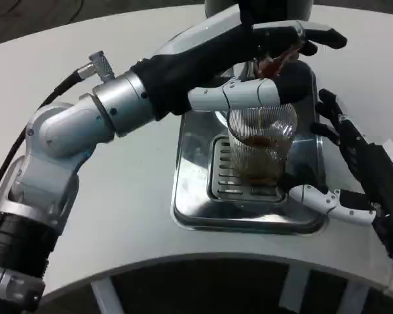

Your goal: Grasp the cup under the faucet to collect the drink, then remove the cup.

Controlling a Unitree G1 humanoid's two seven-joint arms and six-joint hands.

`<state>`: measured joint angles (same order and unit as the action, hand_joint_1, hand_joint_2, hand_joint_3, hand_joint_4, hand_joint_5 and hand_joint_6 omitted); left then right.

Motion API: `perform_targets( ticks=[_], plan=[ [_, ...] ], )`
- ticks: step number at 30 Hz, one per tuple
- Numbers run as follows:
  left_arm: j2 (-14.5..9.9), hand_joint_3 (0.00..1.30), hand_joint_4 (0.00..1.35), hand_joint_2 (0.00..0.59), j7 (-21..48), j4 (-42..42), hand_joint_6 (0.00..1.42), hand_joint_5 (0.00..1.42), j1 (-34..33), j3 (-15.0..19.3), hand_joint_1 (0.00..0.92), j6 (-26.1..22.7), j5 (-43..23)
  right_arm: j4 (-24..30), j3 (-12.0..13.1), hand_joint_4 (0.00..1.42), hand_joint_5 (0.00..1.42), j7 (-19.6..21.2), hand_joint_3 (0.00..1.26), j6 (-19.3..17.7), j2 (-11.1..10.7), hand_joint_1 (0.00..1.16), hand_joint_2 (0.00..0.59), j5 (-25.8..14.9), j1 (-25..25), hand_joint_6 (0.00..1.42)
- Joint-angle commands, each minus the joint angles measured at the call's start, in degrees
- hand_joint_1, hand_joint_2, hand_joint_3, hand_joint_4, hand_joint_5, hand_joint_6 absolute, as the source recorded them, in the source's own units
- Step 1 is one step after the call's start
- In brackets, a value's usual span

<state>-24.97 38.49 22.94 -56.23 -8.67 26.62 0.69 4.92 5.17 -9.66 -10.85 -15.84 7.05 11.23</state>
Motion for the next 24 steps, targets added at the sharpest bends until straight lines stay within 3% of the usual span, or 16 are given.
perform_targets(
  ticks=[1, 24],
  plan=[
    [-0.9, 0.24, 0.14, 0.099, 1.4, 1.4, 0.09, 0.17, 0.1, -0.6, 0.0, 0.3, 1.5, -1.7, -0.7, 0.04, 0.12, 0.1, 0.03, -1.8, 0.2, 0.8, 0.19, -0.9, 0.9, 0.0],
    [-0.8, 0.24, 0.15, 0.099, 2.0, 3.7, 0.1, 0.17, -1.4, -1.4, 0.0, 1.7, 2.5, -7.1, -3.3, 0.04, 0.12, 1.6, 0.04, -2.0, 1.4, 0.8, 0.189, -0.8, 5.6, 0.0]
  ],
)
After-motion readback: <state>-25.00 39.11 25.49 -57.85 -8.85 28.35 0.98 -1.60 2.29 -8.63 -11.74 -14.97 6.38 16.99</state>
